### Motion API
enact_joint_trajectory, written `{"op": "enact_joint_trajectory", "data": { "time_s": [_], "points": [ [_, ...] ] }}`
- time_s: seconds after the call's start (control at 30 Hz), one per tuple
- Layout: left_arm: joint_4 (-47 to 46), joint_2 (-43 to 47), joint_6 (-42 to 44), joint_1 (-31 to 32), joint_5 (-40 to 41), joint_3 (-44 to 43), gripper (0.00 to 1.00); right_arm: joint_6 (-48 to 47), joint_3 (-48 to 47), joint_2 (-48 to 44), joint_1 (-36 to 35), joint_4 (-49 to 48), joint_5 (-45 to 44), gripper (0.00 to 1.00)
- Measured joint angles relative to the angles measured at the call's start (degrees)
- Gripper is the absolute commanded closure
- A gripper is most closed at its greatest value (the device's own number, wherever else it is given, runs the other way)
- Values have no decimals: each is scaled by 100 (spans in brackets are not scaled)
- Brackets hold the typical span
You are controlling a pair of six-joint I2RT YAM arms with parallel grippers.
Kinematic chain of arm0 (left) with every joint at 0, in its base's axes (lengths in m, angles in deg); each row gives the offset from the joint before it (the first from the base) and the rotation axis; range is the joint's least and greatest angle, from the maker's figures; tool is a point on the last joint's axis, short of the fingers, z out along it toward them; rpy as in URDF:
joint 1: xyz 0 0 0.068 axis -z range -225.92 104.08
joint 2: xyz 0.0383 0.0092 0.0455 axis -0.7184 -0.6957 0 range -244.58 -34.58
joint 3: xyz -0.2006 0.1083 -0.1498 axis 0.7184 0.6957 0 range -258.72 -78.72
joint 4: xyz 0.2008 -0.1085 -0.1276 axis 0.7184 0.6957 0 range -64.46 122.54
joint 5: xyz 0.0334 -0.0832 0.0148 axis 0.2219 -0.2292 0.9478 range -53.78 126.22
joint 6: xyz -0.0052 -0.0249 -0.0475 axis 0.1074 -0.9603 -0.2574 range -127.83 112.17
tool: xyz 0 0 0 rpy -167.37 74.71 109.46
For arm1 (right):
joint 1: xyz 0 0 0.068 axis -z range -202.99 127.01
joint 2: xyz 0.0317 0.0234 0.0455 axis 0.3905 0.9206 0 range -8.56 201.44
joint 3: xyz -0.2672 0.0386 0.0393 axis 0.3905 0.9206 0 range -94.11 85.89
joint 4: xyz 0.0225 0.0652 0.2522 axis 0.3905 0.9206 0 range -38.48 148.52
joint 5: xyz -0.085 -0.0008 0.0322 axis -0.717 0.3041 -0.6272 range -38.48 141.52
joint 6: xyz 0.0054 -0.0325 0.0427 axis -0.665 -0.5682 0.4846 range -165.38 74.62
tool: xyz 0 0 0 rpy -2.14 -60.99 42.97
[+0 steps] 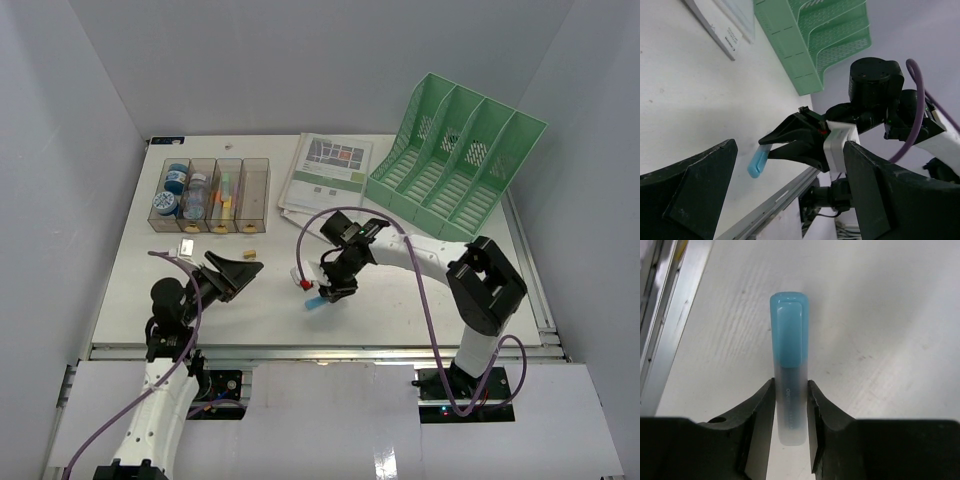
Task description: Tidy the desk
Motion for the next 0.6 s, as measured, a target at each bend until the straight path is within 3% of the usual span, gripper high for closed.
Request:
{"op": "enact_joint_trajectory", "data": {
  "time_s": [0.2, 0.4, 0.6],
  "points": [
    [-1198, -850, -756, 491, 530, 130, 2, 2571, -44, -522, 614, -1014, 235, 91],
    [-2105, -2565, -910, 1745, 1331, -264, 3, 4859, -81, -703, 790, -1997, -287, 92],
    [-2554, -3714, -818, 2238, 1942, -1208, 9, 6065, -226, -703, 696, -2464, -774, 90]
  ]
}}
